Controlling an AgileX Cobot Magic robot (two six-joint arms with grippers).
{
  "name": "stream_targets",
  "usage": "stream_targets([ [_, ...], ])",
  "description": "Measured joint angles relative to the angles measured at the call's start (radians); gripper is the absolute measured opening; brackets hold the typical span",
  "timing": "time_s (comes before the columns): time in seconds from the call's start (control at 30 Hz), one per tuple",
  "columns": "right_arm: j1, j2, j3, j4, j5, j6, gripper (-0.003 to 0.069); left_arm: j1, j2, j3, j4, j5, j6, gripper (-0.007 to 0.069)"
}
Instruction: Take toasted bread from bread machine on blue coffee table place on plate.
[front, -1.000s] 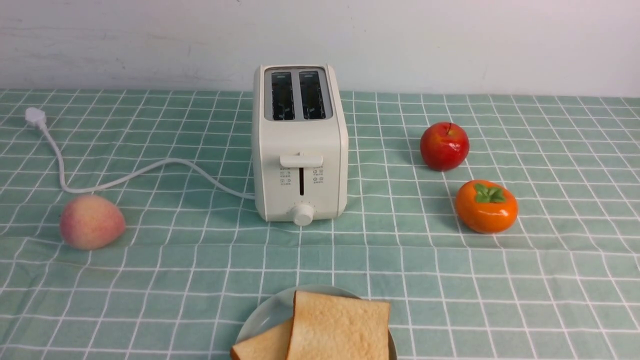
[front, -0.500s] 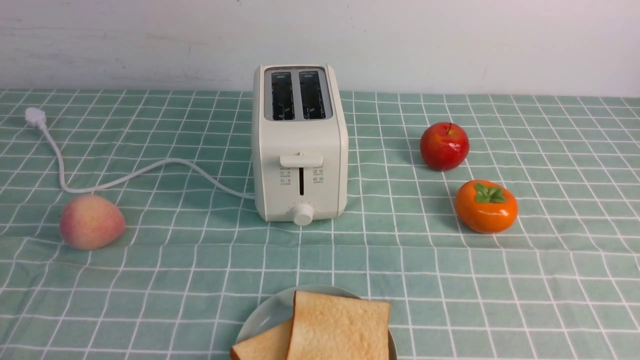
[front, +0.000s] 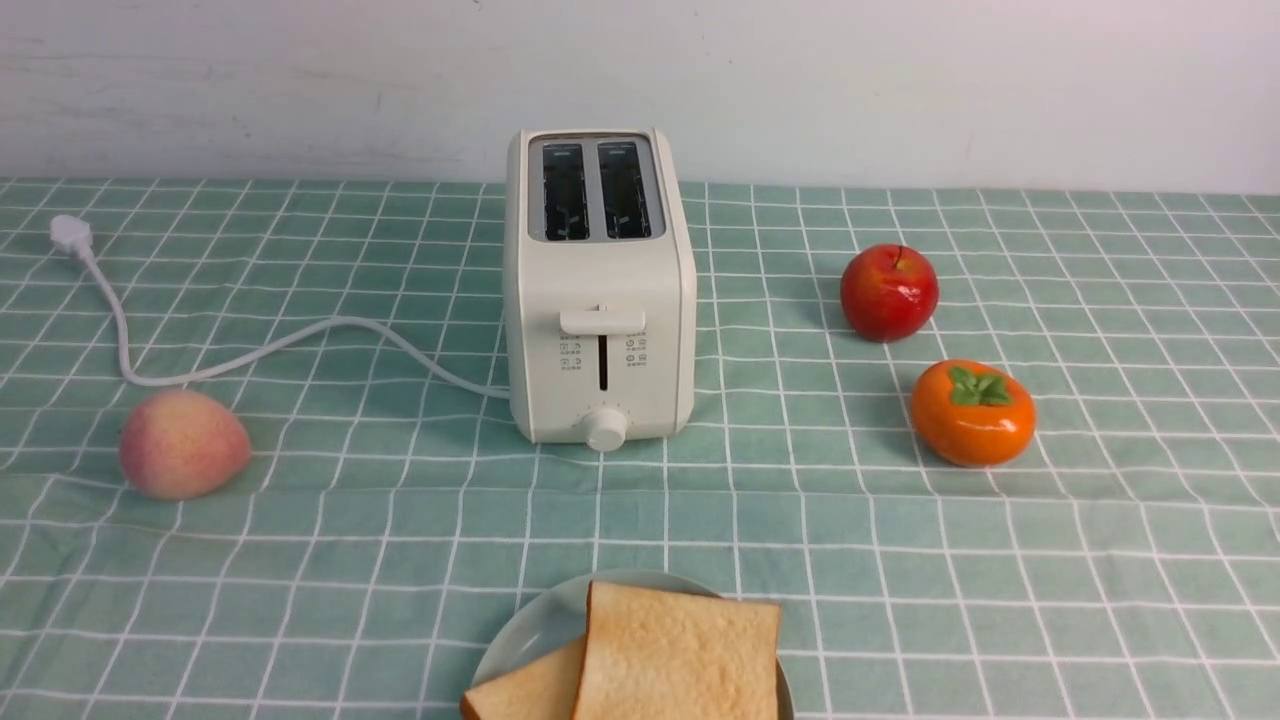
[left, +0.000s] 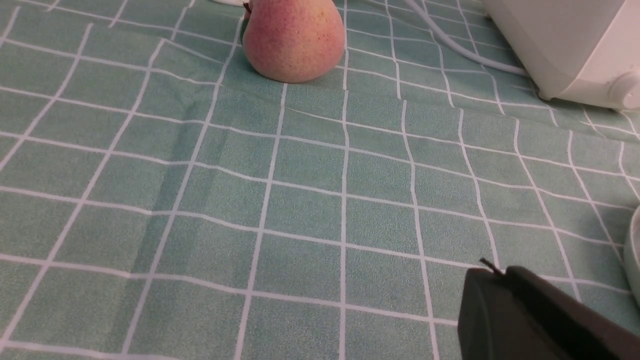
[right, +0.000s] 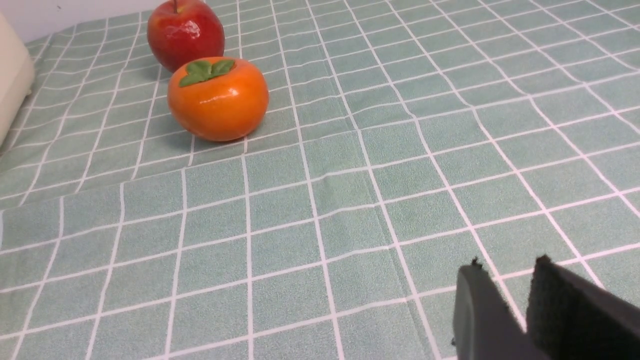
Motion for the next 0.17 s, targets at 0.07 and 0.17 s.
stream_targets([
  [0.07,0.000,0.000,0.000,0.000,0.000,0.000,0.0160,0.000,0.000,0.000,0.000,0.000,0.000,0.0020],
  [0.17,0.000,0.000,0.000,0.000,0.000,0.000,0.0163,0.000,0.000,0.000,0.000,0.000,0.000,0.0024],
])
